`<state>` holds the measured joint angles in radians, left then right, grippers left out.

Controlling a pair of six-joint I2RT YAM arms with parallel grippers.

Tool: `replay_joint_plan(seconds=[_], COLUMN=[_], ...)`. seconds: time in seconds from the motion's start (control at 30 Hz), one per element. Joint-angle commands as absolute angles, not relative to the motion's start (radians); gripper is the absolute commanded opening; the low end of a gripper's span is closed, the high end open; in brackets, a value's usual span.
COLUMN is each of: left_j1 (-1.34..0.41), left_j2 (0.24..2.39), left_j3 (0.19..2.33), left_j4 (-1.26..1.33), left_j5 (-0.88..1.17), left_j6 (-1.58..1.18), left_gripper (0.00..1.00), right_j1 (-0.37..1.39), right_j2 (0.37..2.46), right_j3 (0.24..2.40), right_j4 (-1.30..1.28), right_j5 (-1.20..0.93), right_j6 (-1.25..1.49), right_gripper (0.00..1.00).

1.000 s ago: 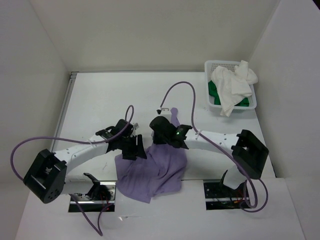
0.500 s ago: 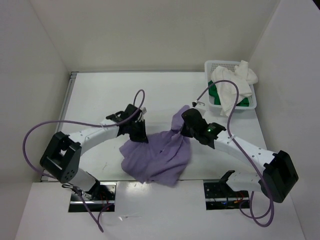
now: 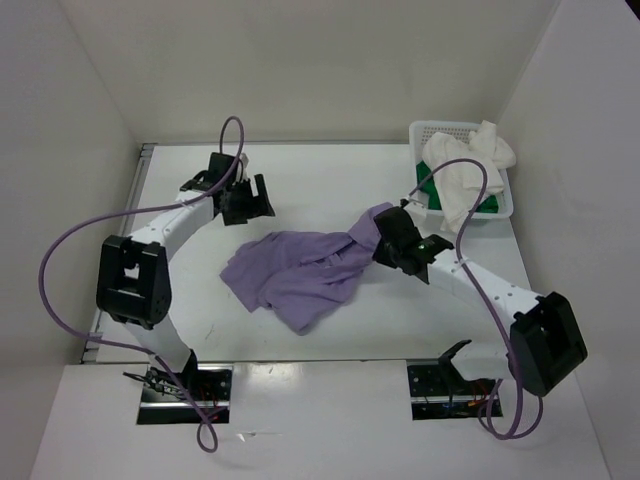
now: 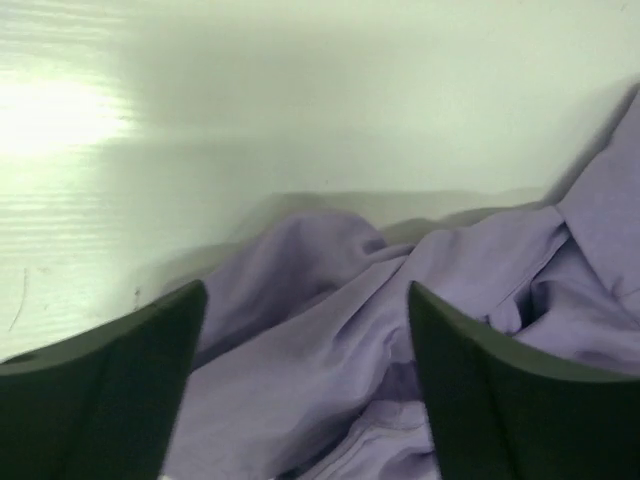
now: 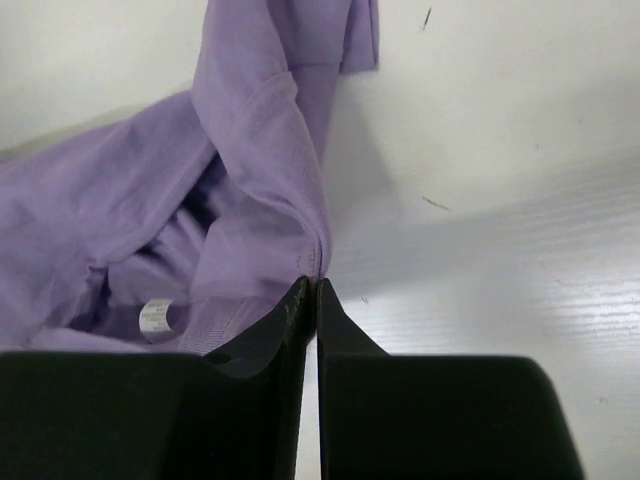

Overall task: Fold and stack the t-shirts
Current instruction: Flatten out the crumpled T-shirt at the center of the board.

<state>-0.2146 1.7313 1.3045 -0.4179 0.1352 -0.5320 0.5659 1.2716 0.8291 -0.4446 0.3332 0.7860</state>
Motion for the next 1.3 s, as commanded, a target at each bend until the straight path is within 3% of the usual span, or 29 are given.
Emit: replay_joint_plan(seconds=[0.0,0.03,0.07,0.13,0.23,0.3,0.33,0.43,0.47,0.57,0.63,0.7,0.8,1.1,1.27], left_j1=[-0.207,-0.207,-0.196,-0.187,-0.178,-0.178,-0.178,-0.178,-0.178,-0.178,-0.187,-0.198,-0.207,-0.230,-0.250], left_j2=[1.629,1.605,1.554,1.493,1.356,1.280,1.263,1.224,1.224,1.187,1.187,1.187,1.187,1.106,1.134], left_j3=[1.258,1.223,1.185,1.059,0.922,0.868,0.842,0.723,0.701,0.623,0.595,0.551,0.491,0.411,0.391], left_j4=[-0.491,-0.505,-0.517,-0.537,-0.546,-0.532,-0.517,-0.430,-0.419,-0.376,-0.367,-0.341,-0.301,-0.241,-0.210], left_j5=[0.104,0.113,0.135,0.135,0.155,0.184,0.198,0.274,0.275,0.287,0.287,0.296,0.305,0.242,0.242], left_j6=[-0.466,-0.466,-0.466,-0.486,-0.579,-0.639,-0.672,-0.802,-0.842,-0.890,-0.914,-0.945,-0.995,-1.161,-1.186], left_gripper=[0.83,0.76,0.61,0.43,0.22,0.17,0.17,0.41,0.43,0.65,0.75,0.79,0.80,0.55,0.52], right_j1=[0.543,0.516,0.506,0.471,0.428,0.428,0.428,0.417,0.417,0.417,0.417,0.417,0.417,0.417,0.417], right_j2=[1.304,1.292,1.272,1.200,1.123,1.114,1.114,1.149,1.160,1.129,1.094,1.094,1.094,1.103,1.126], right_j3=[0.914,0.914,0.914,0.870,0.839,0.839,0.853,0.882,0.882,0.894,0.894,0.894,0.894,0.913,0.922], right_j4=[-0.460,-0.474,-0.497,-0.517,-0.549,-0.560,-0.560,-0.569,-0.569,-0.598,-0.598,-0.598,-0.589,-0.571,-0.549], right_j5=[0.397,0.397,0.378,0.359,0.339,0.299,0.287,0.287,0.296,0.296,0.296,0.270,0.247,0.187,0.167], right_j6=[0.765,0.765,0.765,0.775,0.775,0.775,0.775,0.766,0.765,0.765,0.756,0.756,0.747,0.719,0.701], right_gripper=[0.07,0.07,0.07,0.07,0.07,0.10,0.11,0.13,0.18,0.31,0.36,0.38,0.38,0.38,0.37])
